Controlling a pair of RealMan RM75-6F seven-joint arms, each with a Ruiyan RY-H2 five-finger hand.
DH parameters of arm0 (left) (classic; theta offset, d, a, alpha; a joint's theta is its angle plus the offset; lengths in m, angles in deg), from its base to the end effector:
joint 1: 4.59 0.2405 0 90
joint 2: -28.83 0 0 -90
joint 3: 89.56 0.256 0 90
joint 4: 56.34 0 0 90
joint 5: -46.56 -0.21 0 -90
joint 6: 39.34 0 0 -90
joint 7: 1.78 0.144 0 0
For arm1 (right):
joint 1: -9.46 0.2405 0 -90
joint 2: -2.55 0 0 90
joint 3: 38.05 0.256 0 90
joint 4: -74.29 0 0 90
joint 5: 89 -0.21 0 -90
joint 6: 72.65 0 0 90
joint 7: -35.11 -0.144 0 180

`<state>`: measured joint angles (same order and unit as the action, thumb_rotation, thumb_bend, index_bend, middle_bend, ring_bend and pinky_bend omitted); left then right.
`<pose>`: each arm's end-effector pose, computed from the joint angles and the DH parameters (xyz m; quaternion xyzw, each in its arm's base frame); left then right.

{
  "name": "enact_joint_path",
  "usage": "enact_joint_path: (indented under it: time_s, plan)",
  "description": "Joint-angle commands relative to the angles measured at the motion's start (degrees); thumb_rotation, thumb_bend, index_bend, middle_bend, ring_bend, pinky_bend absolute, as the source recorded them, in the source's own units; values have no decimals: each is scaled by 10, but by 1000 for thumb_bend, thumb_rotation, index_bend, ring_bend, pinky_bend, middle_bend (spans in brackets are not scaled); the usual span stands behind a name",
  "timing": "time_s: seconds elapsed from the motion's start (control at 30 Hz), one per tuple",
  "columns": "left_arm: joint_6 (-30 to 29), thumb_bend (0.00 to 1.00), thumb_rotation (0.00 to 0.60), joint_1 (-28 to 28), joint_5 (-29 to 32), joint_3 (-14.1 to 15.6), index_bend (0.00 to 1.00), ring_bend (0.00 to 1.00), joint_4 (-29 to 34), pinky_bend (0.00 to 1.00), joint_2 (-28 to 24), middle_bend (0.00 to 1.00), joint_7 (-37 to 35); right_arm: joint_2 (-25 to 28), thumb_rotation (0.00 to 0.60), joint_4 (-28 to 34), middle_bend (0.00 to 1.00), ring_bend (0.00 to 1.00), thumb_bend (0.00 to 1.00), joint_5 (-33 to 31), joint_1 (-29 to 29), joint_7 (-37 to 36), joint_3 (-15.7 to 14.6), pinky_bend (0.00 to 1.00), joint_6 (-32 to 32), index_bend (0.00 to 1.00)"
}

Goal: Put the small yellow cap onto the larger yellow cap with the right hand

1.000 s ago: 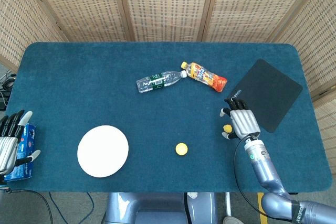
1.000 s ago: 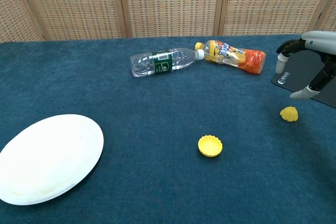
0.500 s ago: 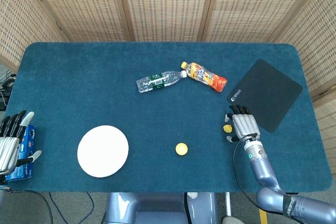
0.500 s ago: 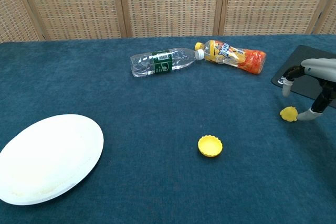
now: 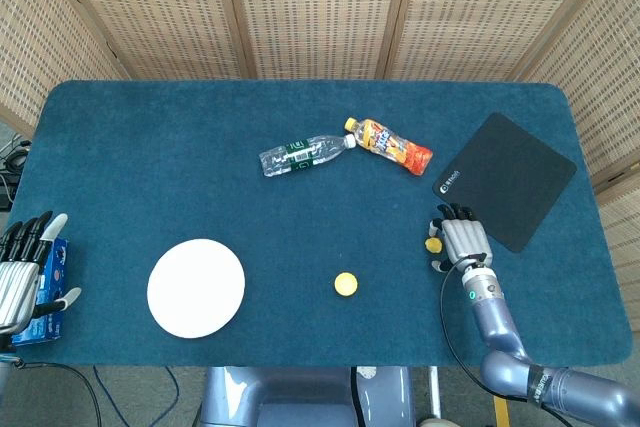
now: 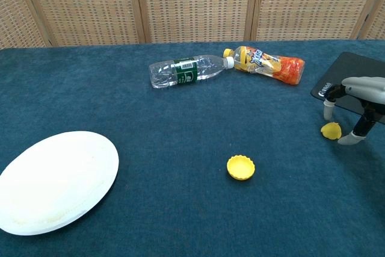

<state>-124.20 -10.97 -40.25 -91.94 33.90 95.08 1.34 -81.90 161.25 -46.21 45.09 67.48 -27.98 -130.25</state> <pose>-0.3091 0.1878 0.1480 -0.6155 -0.3637 -0.3803 0.5867 -0.2361 -0.3299 0.0133 0.6683 -0.4671 0.2383 0.5276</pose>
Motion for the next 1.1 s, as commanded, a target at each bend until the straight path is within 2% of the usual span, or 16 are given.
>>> enact_joint_path:
  time_s: [0.03, 0.6, 1.1]
  plan:
    - [0, 160, 600, 0, -1, 1, 0, 0, 1, 0, 1, 0, 3, -8, 600, -12, 102, 0, 170, -8, 6, 1, -1, 74, 7, 400]
    - [2, 160, 600, -1, -3, 4, 0, 0, -1, 0, 3, 0, 4, -30, 600, -56, 127, 0, 199, -26, 21, -1, -7, 96, 24, 442]
    - [1, 161, 600, -1, -5, 5, 0, 0, -2, 0, 4, 0, 4, -37, 600, -61, 150, 0, 207, -27, 23, 8, -18, 110, 17, 487]
